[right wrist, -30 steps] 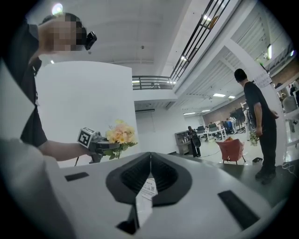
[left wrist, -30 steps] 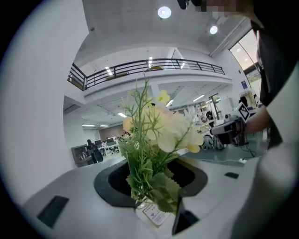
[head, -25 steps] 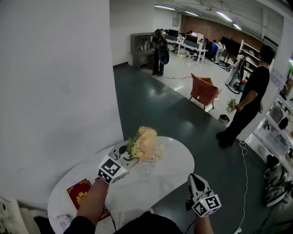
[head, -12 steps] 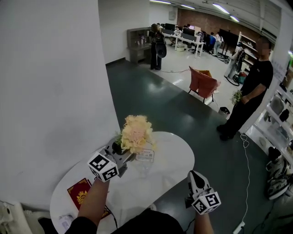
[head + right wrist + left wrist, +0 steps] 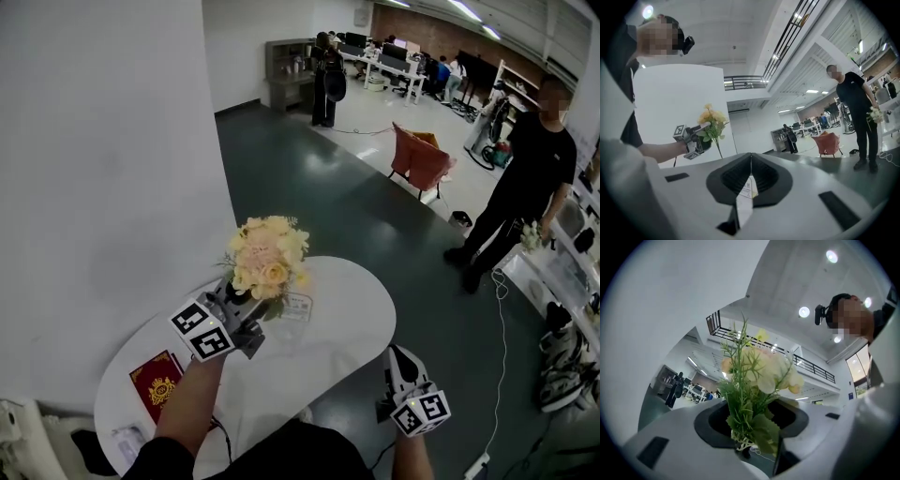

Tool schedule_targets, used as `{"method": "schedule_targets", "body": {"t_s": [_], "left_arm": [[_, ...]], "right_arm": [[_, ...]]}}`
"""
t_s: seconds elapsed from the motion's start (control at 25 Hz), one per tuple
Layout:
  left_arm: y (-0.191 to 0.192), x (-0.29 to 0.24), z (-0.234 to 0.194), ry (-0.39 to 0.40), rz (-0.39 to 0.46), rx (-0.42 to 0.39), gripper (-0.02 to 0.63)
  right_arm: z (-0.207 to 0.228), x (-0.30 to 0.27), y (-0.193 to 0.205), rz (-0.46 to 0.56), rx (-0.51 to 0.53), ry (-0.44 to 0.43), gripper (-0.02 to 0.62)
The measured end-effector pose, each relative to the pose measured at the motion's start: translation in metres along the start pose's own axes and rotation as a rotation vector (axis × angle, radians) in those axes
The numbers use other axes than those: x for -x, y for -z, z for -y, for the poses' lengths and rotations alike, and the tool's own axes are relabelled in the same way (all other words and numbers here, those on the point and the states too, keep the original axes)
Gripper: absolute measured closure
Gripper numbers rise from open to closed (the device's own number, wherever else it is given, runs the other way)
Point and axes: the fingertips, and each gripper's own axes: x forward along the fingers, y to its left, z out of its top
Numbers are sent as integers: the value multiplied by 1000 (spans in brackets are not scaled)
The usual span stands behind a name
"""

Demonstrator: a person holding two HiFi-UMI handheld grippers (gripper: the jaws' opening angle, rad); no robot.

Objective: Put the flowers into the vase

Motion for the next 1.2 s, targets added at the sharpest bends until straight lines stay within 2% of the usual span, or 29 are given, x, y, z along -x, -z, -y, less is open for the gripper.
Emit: {"method": "schedule_targets", "body": {"t_s": [0.2, 0.36, 0.68, 0.96, 1.2], "left_arm": [[5, 1, 0, 1, -11, 5, 396], [8, 1, -1, 8, -5, 40, 394], [49, 8, 8, 13, -77, 58, 391], [66, 15, 1, 26, -64, 125, 390], [90, 14, -6, 27, -103, 155, 388]], "right_arm": [[-1, -8, 1, -16, 6, -9, 572], [-3, -17, 0, -33, 12, -22, 572], [-4, -21, 17, -73, 4, -46, 572], [2, -20, 35, -106, -12, -31, 572], [10, -16, 44, -118, -34, -13, 572]]}}
